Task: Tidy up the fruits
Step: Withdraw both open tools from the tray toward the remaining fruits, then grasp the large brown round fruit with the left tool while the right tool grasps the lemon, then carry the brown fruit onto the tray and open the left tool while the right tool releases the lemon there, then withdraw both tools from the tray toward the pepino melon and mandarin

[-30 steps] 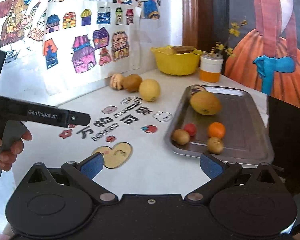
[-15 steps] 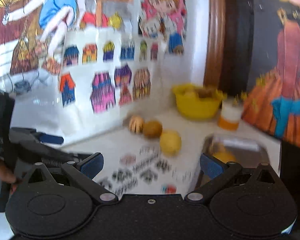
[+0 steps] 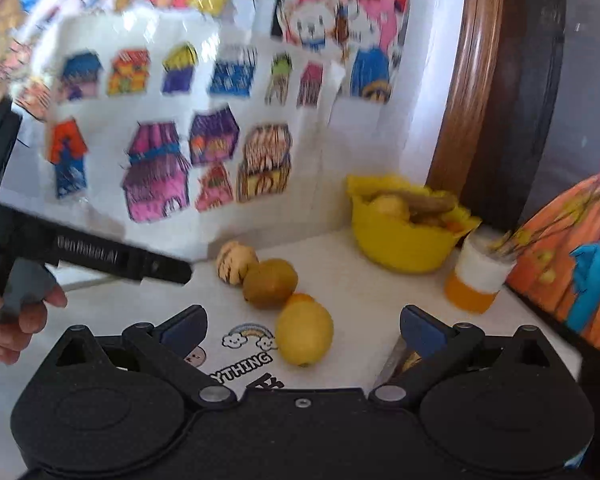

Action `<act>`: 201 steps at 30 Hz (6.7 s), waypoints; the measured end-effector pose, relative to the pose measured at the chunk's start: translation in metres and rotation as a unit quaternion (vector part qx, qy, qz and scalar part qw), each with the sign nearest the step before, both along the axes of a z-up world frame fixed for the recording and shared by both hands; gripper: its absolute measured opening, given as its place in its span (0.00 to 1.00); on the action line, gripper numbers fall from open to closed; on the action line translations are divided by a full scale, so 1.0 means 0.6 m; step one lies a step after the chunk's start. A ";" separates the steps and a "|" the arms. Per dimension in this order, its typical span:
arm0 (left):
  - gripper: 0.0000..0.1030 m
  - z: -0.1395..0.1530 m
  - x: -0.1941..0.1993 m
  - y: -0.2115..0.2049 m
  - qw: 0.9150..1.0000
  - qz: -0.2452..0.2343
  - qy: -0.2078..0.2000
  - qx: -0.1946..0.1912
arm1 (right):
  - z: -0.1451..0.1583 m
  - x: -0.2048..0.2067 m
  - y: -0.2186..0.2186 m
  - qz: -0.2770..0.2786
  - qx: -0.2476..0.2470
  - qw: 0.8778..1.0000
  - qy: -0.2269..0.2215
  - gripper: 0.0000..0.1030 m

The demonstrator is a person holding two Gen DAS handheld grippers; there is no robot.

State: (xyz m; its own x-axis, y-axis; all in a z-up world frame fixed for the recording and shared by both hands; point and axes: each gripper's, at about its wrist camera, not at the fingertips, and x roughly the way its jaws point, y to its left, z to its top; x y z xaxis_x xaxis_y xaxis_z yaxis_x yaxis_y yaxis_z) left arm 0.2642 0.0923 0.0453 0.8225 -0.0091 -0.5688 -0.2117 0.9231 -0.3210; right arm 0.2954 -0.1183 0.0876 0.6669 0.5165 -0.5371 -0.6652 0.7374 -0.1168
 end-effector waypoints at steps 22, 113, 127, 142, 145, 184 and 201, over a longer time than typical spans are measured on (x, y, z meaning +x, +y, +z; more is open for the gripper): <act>0.77 -0.091 0.171 -0.023 0.995 0.022 0.032 -0.093 | -0.139 0.146 0.049 0.006 0.007 0.995 0.095 0.76; 0.57 -0.083 0.082 -0.300 0.985 -0.114 0.034 -0.122 | -0.146 0.027 -0.312 -0.188 0.096 0.973 0.090 0.55; 0.63 -0.076 0.081 -0.299 0.984 -0.118 0.047 -0.124 | -0.135 0.008 -0.310 -0.189 0.103 0.974 0.073 0.75; 0.93 -0.021 -0.017 -0.253 0.989 -0.105 -0.008 -0.108 | -0.072 -0.108 -0.291 -0.183 0.113 0.976 0.038 0.99; 0.97 -0.016 -0.046 -0.246 0.989 -0.104 -0.014 -0.103 | -0.063 -0.136 -0.286 -0.184 0.114 0.976 0.037 0.99; 0.99 -0.013 -0.138 -0.016 0.994 -0.005 0.072 0.077 | -0.035 -0.172 -0.017 -0.055 -0.028 0.997 0.048 0.99; 0.99 -0.041 0.032 -0.009 0.993 0.009 0.043 0.107 | -0.080 0.034 0.030 0.015 -0.047 0.999 -0.011 0.99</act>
State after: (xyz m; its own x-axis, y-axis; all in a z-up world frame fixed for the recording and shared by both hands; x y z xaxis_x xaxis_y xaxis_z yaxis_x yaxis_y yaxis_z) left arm 0.2837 0.0870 0.0209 0.7701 0.1334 -0.6237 -0.2463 0.9642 -0.0979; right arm 0.3158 -0.1002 0.0397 0.6643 0.4841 -0.5695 -0.6834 0.7020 -0.2006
